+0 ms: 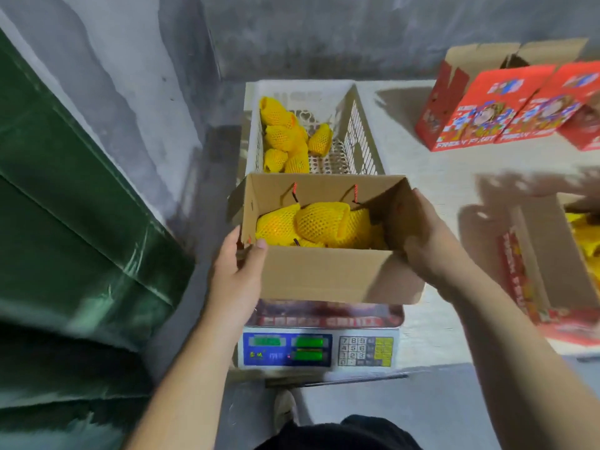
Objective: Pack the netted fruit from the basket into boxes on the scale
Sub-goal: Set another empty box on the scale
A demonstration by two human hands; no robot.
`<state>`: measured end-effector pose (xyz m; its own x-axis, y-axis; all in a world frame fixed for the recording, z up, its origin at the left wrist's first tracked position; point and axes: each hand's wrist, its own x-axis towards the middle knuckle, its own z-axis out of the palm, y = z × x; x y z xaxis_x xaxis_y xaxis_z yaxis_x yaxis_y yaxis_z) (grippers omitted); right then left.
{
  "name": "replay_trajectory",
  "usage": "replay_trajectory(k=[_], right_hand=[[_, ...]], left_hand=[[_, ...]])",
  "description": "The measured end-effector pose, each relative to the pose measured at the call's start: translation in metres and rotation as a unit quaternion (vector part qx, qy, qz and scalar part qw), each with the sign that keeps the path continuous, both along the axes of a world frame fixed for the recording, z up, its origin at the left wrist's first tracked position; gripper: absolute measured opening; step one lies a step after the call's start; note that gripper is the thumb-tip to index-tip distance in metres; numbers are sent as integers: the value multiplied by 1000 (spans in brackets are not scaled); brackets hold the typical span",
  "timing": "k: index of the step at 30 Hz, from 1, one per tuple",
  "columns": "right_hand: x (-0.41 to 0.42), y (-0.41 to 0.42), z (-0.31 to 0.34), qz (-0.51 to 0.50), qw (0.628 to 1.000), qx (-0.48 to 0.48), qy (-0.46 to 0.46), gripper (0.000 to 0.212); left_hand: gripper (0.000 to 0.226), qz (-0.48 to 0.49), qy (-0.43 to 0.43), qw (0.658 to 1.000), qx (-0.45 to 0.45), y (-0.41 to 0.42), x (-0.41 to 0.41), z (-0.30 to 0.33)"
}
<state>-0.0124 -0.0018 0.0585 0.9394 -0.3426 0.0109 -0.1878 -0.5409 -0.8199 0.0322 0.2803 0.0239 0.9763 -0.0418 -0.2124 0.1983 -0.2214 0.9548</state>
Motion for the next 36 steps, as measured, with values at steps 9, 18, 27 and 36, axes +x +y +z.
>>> replay_trajectory(k=[9,18,27,36], right_hand=[[-28,8,6,-86,994,23,68,64],[-101,80,-19,70,990,-111,-49,56],[-104,97,-6,95,988,-110,-52,49],[-80,95,5,50,989,-120,-76,50]], left_hand=[[29,24,22,999,38,22,-22,12],[27,49,-9,999,17,39,-103,5],[25,51,-20,998,-11,52,-122,15],[24,73,-126,983,-114,55,-83,23]])
